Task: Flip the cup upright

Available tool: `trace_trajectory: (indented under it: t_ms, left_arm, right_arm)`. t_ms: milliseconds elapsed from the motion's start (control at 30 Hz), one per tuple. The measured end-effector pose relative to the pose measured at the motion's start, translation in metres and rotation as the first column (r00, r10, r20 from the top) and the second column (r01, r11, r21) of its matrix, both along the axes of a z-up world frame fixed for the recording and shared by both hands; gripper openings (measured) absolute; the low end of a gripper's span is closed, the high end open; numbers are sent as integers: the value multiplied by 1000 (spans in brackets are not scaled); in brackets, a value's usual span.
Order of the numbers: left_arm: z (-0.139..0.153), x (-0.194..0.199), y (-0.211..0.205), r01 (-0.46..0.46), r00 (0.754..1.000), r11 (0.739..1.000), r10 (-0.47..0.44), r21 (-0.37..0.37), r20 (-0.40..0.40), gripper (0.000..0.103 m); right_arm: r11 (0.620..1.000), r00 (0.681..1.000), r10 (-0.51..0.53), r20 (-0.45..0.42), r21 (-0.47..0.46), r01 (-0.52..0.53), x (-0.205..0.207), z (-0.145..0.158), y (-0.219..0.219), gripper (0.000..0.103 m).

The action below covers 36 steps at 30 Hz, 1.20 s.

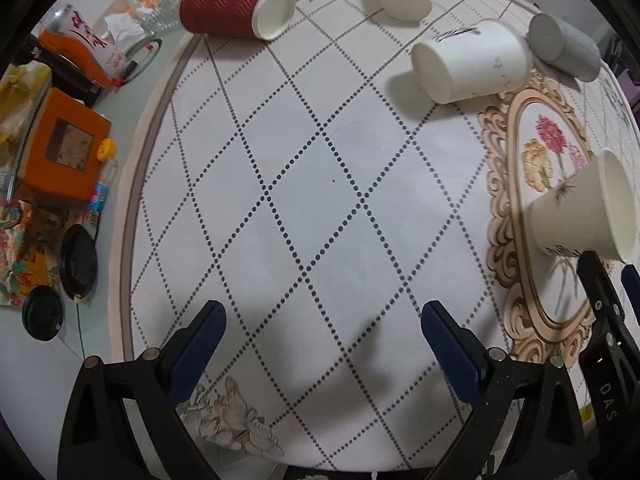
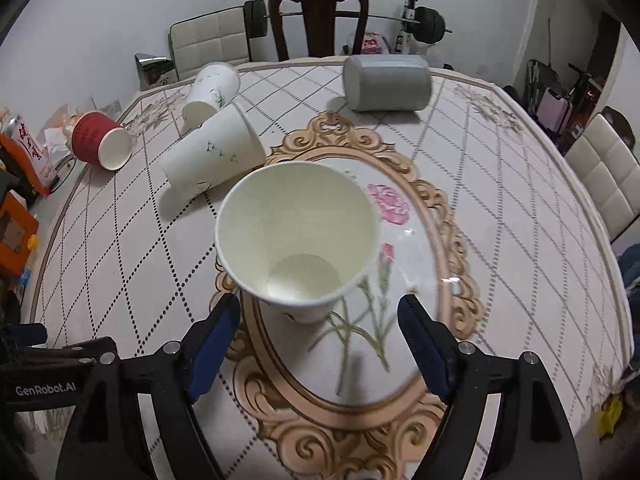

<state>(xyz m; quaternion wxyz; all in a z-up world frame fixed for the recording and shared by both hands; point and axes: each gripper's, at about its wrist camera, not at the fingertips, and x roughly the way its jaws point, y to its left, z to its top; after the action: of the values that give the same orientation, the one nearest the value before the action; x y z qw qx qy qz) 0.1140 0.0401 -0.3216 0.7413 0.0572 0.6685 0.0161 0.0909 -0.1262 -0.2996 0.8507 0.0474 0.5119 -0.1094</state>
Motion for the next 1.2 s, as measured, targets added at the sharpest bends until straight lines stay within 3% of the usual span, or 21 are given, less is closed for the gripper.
trace_trajectory:
  t_ms: [67, 233, 400, 767, 1000, 1200]
  left_arm:
    - [12, -10, -3, 1, 1000, 1000, -1, -2, 18, 100]
    - [63, -38, -6, 19, 995, 1000, -18, -5, 102, 100]
    - [126, -68, -15, 43, 974, 999, -38, -16, 221, 100]
    - [229, -136, -17, 60, 912, 997, -33, -53, 408, 100]
    - [266, -166, -18, 65, 880, 996, -30, -59, 474, 100]
    - [287, -181, -14, 51, 858, 997, -10, -65, 513, 100]
  right_arm:
    - [1000, 1000, -15, 5, -13, 15, -7, 11, -4, 86]
    - [998, 999, -34, 1, -54, 34, -26, 52, -14, 102]
    - [995, 1000, -26, 18, -92, 27, -55, 114, -19, 103]
    - [995, 997, 14, 75, -102, -6, -137, 240, -27, 103]
    - [995, 990, 15, 143, -102, 0, -174, 297, -36, 103]
    - [995, 983, 29, 182, -103, -11, -191, 327, -36, 103]
